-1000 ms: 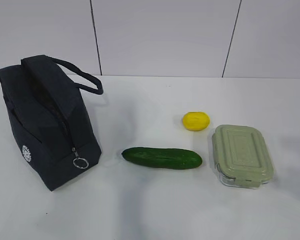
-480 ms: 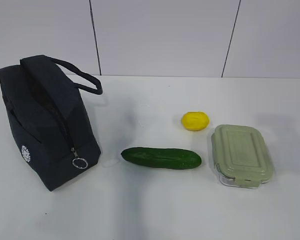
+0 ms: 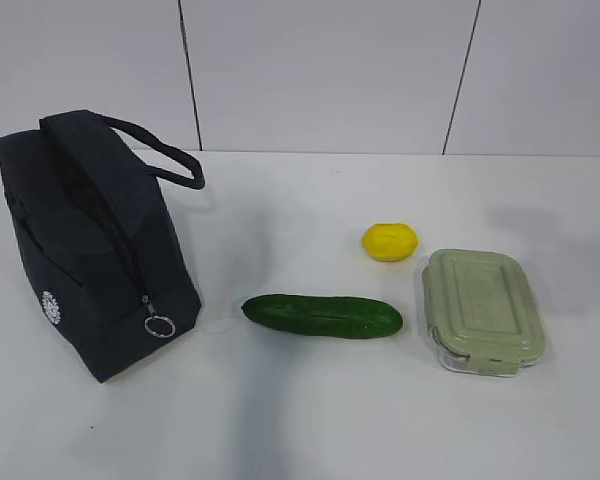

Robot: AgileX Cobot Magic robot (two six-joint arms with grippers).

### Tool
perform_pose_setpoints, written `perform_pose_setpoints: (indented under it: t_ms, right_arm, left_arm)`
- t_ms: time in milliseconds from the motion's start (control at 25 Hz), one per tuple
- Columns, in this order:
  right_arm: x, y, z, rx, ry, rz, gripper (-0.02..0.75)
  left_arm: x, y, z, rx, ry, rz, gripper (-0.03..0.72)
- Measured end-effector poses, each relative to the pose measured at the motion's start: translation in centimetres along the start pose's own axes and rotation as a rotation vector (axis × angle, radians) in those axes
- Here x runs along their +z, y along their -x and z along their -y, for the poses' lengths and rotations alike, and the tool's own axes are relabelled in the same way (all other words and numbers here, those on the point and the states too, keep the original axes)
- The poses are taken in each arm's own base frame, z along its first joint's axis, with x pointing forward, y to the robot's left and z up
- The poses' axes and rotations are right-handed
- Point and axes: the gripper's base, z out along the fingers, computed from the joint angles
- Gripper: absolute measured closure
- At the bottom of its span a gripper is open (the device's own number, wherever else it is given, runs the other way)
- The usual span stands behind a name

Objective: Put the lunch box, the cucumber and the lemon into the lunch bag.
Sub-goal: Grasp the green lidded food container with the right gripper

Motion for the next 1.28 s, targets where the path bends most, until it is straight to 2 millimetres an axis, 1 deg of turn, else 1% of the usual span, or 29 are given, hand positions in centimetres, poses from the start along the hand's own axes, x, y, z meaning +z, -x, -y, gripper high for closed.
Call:
perform_pose_setpoints:
  t_ms: [200,280,520,640,800,840,920,1040,1120,1200,1280]
  right_arm:
    - [2.0,1.4,2.7,0.081,0.119,0.015,0.336]
    - [2.8,2.0,3.7,0.128,0.193,0.030,0.336]
    - [5.3,4.0,8.3,0.252,0.373,-0.026,0.336]
    - [6.6,5.2,10.9,0.267,0.384,-0.028,0.336]
    - [8.6,6.2,13.3,0.231,0.376,-0.075,0.335]
    - [9.4,6.2,13.9,0.238,0.383,-0.096,0.329]
    - [11.2,5.9,15.0,0.264,0.403,-0.133,0.289]
    - [14.0,4.9,16.2,0.306,0.440,-0.192,0.204]
    - [15.2,4.2,16.7,0.331,0.454,-0.220,0.171]
    - [16.1,3.8,17.0,0.352,0.468,-0.236,0.160]
    - [16.6,3.8,17.2,0.358,0.483,-0.221,0.156]
  left_arm:
    - [0.0,0.0,0.0,0.000,0.000,0.000,0.453]
    - [0.0,0.0,0.0,0.000,0.000,0.000,0.453]
    - [0.0,0.0,0.0,0.000,0.000,0.000,0.453]
    - [0.0,0.0,0.0,0.000,0.000,0.000,0.453]
    - [0.0,0.0,0.0,0.000,0.000,0.000,0.453]
    - [0.0,0.0,0.0,0.000,0.000,0.000,0.453]
    - [0.0,0.0,0.0,0.000,0.000,0.000,0.453]
    - [0.0,0.0,0.0,0.000,0.000,0.000,0.453]
    - [0.0,0.0,0.0,0.000,0.000,0.000,0.453]
    - [0.0,0.0,0.0,0.000,0.000,0.000,0.453]
    - [0.0,0.0,0.0,0.000,0.000,0.000,0.453]
